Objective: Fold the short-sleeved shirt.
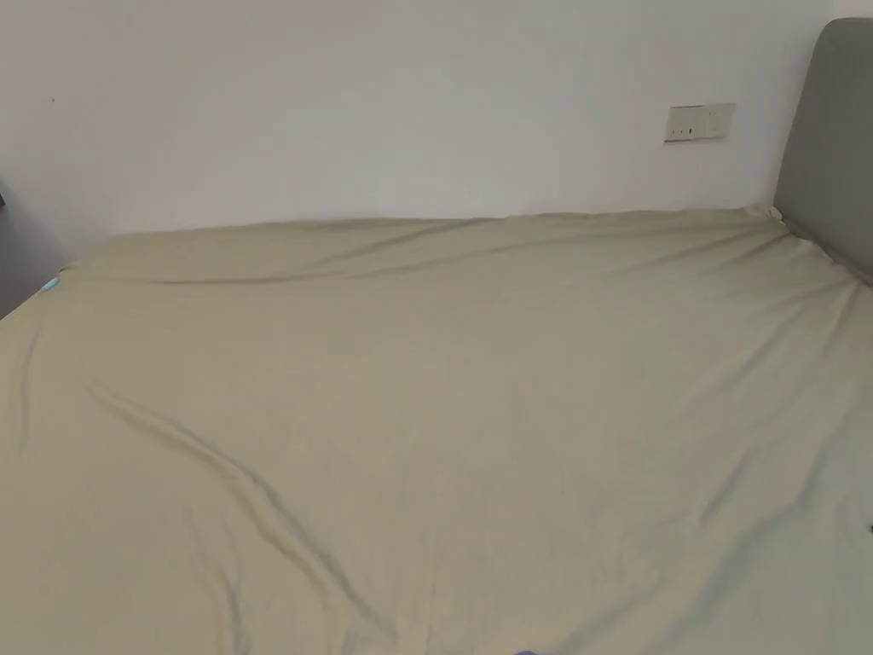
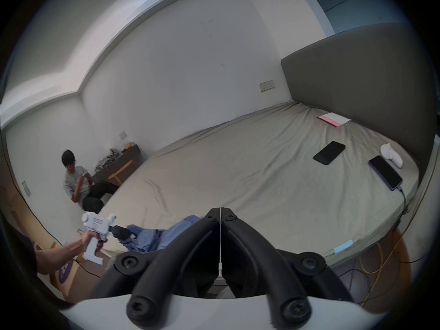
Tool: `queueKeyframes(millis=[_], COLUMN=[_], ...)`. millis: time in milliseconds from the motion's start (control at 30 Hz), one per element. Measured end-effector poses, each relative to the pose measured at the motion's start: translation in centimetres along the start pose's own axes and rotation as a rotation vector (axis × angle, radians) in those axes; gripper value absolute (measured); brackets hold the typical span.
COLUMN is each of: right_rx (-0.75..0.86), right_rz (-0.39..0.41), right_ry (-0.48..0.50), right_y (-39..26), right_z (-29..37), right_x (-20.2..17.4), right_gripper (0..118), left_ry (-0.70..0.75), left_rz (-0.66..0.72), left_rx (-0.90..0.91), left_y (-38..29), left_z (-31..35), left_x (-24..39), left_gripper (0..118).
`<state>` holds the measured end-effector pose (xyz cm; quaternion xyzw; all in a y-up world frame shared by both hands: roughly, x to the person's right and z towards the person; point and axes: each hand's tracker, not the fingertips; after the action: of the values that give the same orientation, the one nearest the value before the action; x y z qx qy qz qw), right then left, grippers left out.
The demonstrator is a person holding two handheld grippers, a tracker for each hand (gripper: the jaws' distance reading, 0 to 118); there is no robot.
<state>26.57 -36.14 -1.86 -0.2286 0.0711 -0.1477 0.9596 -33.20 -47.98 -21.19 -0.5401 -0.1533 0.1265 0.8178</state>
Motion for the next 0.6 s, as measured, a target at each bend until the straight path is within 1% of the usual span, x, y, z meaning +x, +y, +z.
queueKeyframes(millis=[100, 133, 167, 233, 333, 367, 400, 467, 500, 533, 600], right_rx=[-0.01, -0.012, -0.012, -0.011, -0.005, -0.001, -0.001, -0.007, -0.011, -0.012, -0.014], right_rz=[0.032, 0.041, 0.048, 0.051, 0.043, 0.041, 0.042, 0.056, 0.066, 0.074, 0.086], right_ry=[0.001, -0.001, -0.002, -0.003, -0.006, -0.005, -0.004, 0.0, 0.001, 0.004, 0.012], right_y=[-0.1, -0.1, -0.2, -0.2, -0.3, -0.3, -0.3, -0.2, -0.2, -0.2, -0.3], right_z=[0.2, 0.2, 0.2, 0.2, 0.2, 0.3, 0.3, 0.3, 0.2, 0.2, 0.4], right_x=[-0.1, -0.2, -0.2, -0.1, 0.1, 0.1, 0.1, -0.1, -0.2, -0.3, -0.7], right_gripper=[2, 2, 2, 2, 2, 2, 2, 2, 2, 2, 2], left_ry=[0.017, 0.09, 0.147, 0.29, 0.468, 0.526, 0.552, 0.526, 0.48, 0.477, 0.409], left_rz=[0.034, 0.027, 0.002, -0.053, -0.004, -0.024, -0.057, -0.131, -0.137, -0.144, -0.176], left_rx=[0.017, 0.05, 0.027, 0.046, 0.05, 0.071, 0.07, 0.044, 0.035, 0.042, 0.027], left_y=[0.3, 0.3, 0.5, 0.3, 0.6, 0.7, 0.8, 1.3, 1.6, 1.8, 2.2], left_z=[1.4, 2.2, 2.7, 4.2, 7.3, 8.4, 9.1, 10.1, 10.1, 10.0, 8.5], left_x=[-0.9, -1.2, -1.9, -2.8, -4.6, -4.5, -4.0, -2.4, -1.1, 0.1, 3.6], left_gripper=[18, 18, 18, 18, 18, 18, 18, 18, 18, 18, 18])
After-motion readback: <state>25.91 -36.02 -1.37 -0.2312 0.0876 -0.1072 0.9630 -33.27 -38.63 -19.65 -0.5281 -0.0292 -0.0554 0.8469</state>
